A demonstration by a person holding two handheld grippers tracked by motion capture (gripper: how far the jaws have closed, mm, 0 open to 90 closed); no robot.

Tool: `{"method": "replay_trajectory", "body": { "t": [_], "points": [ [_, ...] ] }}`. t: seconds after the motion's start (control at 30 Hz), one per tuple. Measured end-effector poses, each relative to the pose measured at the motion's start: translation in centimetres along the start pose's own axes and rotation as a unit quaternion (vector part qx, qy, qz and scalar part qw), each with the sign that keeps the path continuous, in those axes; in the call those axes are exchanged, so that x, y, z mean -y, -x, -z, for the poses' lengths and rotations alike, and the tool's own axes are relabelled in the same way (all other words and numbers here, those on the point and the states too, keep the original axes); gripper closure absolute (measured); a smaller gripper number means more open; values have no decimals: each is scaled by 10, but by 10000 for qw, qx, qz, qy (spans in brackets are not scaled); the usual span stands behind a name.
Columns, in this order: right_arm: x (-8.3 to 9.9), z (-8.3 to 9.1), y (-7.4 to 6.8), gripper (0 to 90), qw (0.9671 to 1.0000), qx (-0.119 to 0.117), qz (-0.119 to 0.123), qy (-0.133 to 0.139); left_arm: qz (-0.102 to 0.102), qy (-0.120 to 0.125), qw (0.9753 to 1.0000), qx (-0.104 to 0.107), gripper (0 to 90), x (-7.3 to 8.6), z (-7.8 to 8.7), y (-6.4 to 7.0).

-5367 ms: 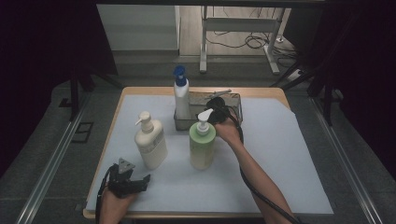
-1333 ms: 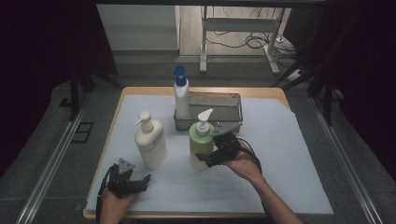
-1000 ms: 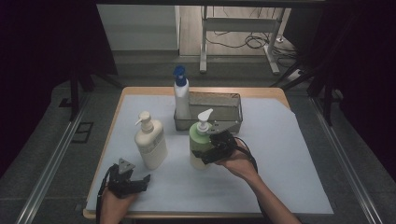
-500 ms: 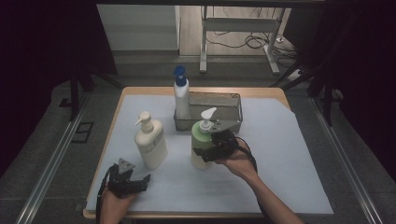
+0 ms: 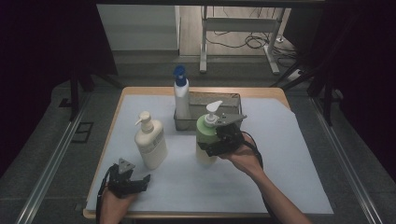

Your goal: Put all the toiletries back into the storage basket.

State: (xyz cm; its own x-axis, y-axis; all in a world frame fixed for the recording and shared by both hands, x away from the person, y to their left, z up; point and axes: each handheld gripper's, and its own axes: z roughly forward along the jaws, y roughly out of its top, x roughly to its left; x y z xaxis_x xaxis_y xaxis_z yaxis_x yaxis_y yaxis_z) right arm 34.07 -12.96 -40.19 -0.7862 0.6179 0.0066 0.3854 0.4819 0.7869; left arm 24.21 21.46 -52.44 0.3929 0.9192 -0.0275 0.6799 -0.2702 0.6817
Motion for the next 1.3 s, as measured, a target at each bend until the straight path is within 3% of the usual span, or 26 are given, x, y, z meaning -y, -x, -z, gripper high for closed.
{"method": "replay_trajectory", "body": {
  "t": [0.5,1.3],
  "points": [
    [-25,11,7,122,10000,39,-39,20,3,5,10000,1,119,0,0,0],
    [-71,17,27,123,9987,453,-128,191,6,8,10000,0,119,0,0,0]
  ]
}}
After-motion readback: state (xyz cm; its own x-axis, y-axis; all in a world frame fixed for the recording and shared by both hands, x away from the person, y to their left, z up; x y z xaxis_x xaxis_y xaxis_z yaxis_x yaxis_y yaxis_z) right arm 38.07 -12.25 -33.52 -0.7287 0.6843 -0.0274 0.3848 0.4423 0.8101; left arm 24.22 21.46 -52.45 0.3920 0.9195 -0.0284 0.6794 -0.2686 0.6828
